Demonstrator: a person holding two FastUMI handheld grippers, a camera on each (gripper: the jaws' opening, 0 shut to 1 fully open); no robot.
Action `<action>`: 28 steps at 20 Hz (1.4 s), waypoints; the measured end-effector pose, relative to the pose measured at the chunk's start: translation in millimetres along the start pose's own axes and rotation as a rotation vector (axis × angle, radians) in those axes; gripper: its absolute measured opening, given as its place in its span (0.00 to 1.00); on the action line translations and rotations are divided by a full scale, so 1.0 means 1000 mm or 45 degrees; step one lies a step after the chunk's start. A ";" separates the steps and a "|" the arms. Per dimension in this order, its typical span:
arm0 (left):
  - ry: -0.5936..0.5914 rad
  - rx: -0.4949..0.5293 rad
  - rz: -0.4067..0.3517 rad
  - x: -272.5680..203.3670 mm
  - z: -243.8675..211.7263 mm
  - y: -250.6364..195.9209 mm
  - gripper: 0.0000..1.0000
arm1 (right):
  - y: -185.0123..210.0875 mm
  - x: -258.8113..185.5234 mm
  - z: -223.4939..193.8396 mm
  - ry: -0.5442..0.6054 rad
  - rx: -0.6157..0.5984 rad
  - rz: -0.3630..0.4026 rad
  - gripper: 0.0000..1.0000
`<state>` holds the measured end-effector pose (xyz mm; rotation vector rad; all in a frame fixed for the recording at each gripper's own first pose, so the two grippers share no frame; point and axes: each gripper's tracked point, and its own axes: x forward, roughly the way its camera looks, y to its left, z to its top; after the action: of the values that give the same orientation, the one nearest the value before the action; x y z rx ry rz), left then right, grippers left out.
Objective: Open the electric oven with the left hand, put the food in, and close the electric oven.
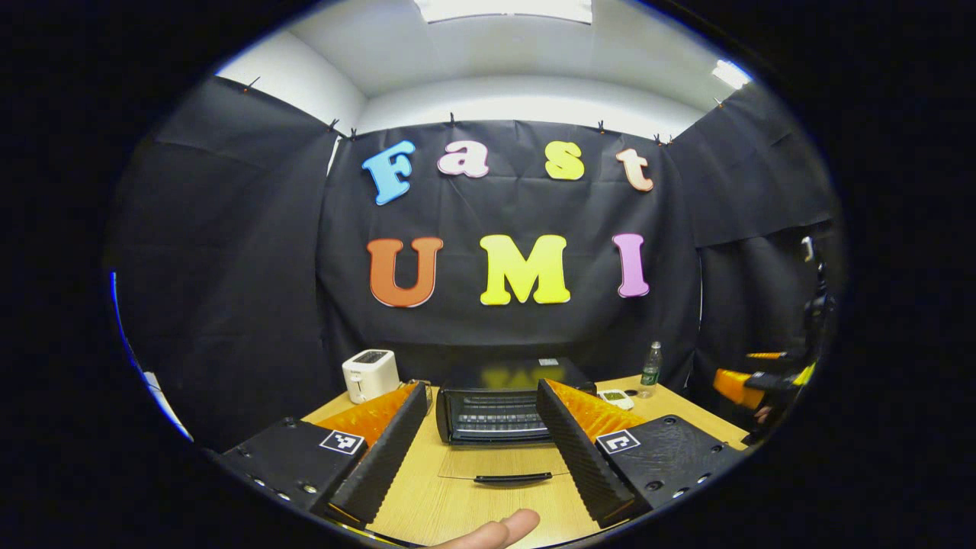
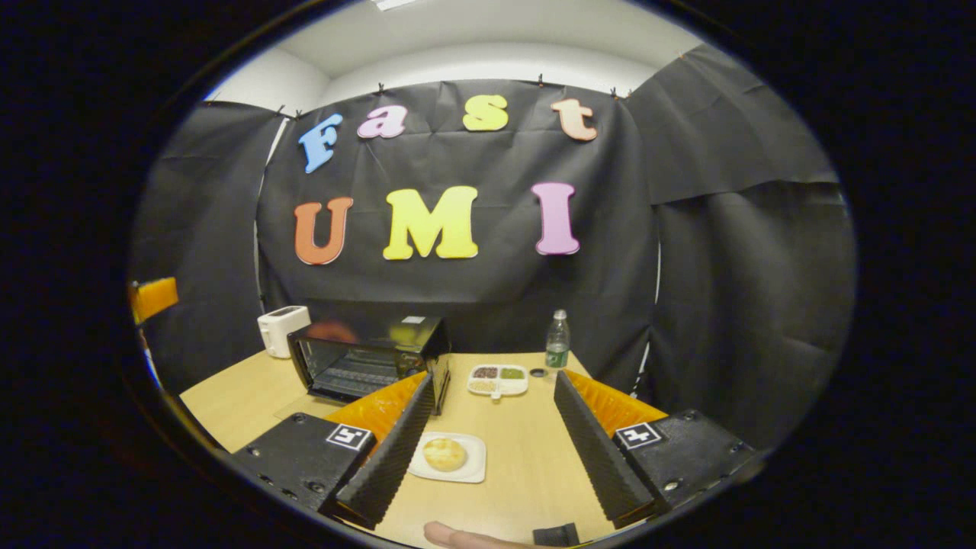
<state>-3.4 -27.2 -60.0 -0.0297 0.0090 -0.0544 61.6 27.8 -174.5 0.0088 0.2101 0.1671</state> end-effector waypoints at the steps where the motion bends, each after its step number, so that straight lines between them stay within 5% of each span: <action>1: -0.020 -0.002 0.003 -0.009 0.008 0.000 0.95 | 0.000 0.013 -0.015 0.034 0.002 0.008 0.96; 13: -0.081 -0.016 0.014 -0.053 0.022 0.001 0.94 | 0.058 0.124 -0.191 0.401 0.014 0.130 1.00; 24: -0.040 -0.019 0.026 -0.050 0.016 0.015 0.94 | 0.072 0.149 -0.235 0.552 0.078 0.138 1.00; 28: -0.028 -0.022 0.010 -0.042 0.019 0.013 0.94 | 0.069 0.153 -0.230 0.518 0.085 0.140 0.90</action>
<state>-44.1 -11.8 -41.1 -0.0474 -0.0125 -0.0460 149.3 119.4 -429.4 0.0527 0.6216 0.2713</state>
